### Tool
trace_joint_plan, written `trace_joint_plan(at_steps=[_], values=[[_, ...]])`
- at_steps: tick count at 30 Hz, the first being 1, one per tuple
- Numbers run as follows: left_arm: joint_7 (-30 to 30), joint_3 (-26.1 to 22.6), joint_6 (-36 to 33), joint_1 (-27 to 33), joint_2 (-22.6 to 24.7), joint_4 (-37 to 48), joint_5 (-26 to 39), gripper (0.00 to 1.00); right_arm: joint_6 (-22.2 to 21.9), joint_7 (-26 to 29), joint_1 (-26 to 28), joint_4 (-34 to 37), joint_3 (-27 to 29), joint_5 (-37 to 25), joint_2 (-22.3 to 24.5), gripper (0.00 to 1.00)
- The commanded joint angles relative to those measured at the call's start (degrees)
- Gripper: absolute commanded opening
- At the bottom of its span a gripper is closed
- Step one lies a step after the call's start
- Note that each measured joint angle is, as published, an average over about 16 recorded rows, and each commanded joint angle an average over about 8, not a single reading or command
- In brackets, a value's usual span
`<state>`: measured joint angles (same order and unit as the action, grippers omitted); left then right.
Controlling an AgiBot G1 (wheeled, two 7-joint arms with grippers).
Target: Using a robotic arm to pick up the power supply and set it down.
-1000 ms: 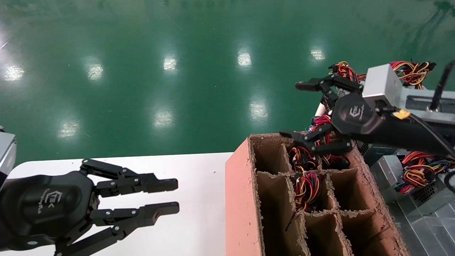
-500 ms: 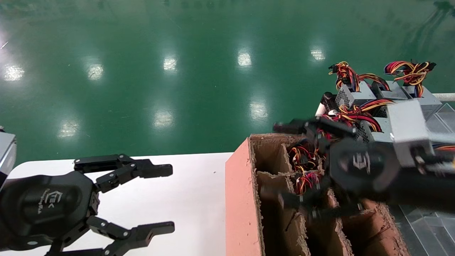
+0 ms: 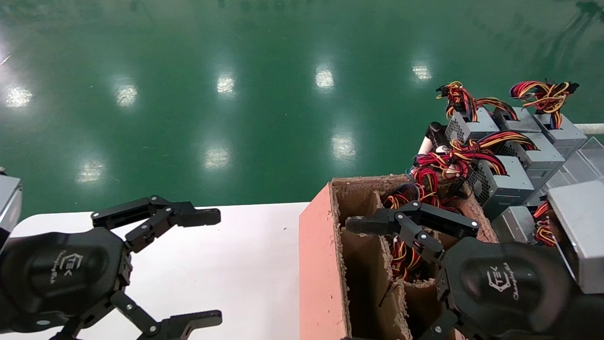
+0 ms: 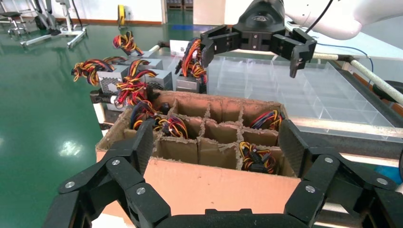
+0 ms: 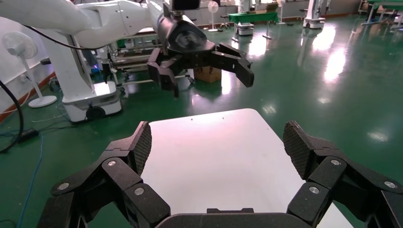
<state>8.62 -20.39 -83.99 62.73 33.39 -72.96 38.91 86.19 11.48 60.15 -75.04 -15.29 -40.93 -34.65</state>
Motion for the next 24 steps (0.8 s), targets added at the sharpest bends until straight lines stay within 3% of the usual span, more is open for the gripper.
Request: trace_joint_plan(at_steps=[1, 24], values=[[0.00, 0.00, 0.00, 0.00, 0.00, 0.00, 0.00, 1.00, 0.07, 0.07, -0.21, -0.20, 0.14, 0.18, 0.07, 1.00], [0.00, 0.00, 0.00, 0.00, 0.00, 0.00, 0.00, 1.00, -0.47, -0.77, 1.32, 1.40, -0.68, -0.88, -0.33, 1.00]])
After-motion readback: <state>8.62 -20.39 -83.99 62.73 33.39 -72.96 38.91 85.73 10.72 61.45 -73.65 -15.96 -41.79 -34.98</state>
